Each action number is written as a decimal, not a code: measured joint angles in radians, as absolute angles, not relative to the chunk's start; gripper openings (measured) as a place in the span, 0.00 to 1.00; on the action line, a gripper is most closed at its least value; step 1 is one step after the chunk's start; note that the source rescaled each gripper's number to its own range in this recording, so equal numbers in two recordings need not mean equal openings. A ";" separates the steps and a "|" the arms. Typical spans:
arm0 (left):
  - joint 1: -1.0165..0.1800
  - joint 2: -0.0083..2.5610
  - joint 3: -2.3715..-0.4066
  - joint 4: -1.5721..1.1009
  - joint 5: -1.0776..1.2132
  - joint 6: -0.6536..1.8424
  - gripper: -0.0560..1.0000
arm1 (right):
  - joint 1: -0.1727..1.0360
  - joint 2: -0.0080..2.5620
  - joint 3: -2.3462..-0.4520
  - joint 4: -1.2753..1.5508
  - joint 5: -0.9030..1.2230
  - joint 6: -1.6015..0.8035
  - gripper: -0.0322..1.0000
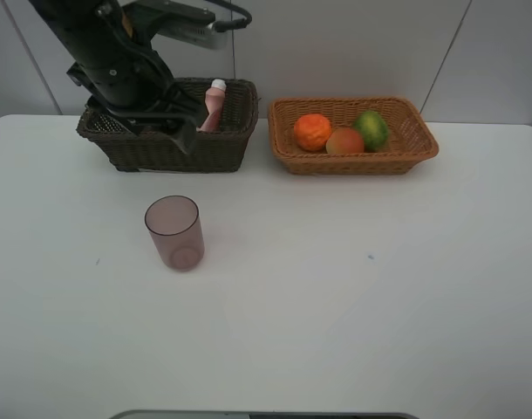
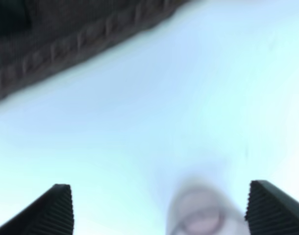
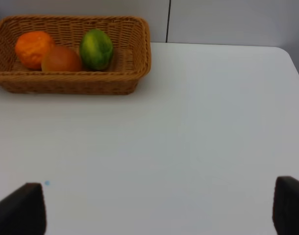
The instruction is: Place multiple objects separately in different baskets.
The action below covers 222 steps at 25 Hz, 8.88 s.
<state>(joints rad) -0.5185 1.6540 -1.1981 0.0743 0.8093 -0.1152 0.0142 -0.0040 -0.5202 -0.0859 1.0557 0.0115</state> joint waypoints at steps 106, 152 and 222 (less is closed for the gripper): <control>-0.385 1.607 -0.913 0.000 0.584 -0.210 0.05 | 0.014 -0.004 -0.520 -0.085 1.056 0.012 0.93; -0.076 2.061 -1.550 0.106 0.555 -0.223 0.05 | 0.014 -0.004 -0.520 -0.085 1.056 0.012 0.93; -0.040 0.127 -0.761 -0.066 1.218 -0.070 0.94 | 0.014 -0.004 -0.520 -0.085 1.056 0.012 0.93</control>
<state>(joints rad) -0.0405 0.1269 -0.7613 -0.0661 1.2183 -0.0704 0.0142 -0.0040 -0.5202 -0.0854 1.0557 0.0115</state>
